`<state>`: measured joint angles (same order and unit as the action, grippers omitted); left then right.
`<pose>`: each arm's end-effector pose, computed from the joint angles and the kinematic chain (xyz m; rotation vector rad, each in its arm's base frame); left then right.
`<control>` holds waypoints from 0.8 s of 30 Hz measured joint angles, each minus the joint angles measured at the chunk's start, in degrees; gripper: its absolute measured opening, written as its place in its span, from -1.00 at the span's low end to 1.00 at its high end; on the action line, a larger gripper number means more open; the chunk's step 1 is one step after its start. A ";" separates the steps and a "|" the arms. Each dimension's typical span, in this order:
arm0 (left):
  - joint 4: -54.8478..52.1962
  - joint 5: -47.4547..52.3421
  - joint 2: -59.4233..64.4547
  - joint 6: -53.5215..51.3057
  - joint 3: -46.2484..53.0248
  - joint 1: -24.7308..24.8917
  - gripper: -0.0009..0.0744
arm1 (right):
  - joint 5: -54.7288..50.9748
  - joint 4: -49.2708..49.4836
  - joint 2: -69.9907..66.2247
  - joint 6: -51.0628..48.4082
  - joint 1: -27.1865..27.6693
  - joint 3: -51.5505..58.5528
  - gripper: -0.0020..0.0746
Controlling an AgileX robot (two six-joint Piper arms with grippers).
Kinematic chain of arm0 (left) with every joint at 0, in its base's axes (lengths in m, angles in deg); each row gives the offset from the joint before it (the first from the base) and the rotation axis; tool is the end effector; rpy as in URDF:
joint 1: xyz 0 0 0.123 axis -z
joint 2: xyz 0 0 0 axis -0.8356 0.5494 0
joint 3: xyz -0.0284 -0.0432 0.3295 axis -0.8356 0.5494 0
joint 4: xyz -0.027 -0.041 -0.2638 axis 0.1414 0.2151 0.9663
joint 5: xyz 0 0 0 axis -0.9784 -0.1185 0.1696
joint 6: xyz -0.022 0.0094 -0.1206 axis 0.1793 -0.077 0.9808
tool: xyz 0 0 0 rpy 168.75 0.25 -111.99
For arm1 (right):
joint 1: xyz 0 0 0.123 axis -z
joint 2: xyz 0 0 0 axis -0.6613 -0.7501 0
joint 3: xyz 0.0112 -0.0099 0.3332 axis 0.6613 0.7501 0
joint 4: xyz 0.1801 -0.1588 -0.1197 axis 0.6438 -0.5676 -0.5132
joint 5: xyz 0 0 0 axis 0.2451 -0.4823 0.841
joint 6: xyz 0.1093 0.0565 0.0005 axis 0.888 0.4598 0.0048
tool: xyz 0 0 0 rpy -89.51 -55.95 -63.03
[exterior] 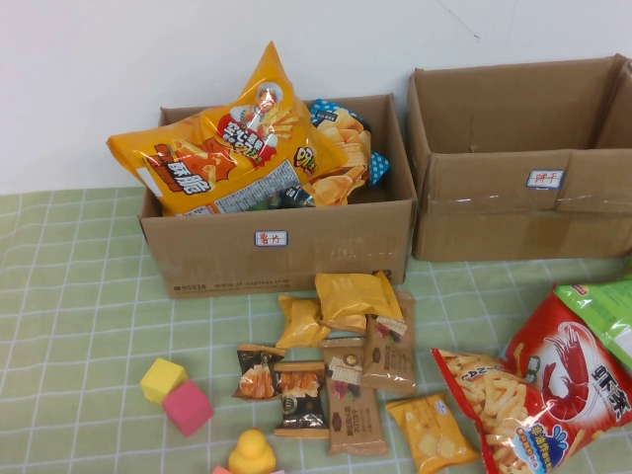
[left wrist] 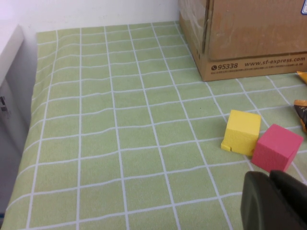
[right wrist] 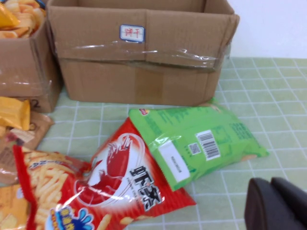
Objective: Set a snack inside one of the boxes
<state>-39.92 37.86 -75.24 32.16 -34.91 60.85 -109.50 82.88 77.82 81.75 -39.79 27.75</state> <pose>0.0509 -0.0047 0.1685 -0.0072 1.8458 -0.1189 0.0402 0.0046 0.2768 -0.0623 1.8867 -0.0164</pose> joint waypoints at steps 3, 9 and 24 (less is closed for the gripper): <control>0.00 0.00 0.00 0.00 0.00 0.00 -0.98 | 3.08 -0.51 0.00 0.00 0.02 2.28 -0.95; 0.00 0.00 0.00 0.00 0.00 0.00 -0.98 | 13.01 1.16 0.67 0.00 0.12 12.41 -0.95; 0.00 0.00 0.00 0.00 0.00 0.00 -0.98 | 16.89 -0.20 8.59 1.89 0.23 23.31 -0.95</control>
<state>-39.92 37.86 -75.24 32.16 -34.91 60.85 -92.61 82.68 86.41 83.64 -39.57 51.06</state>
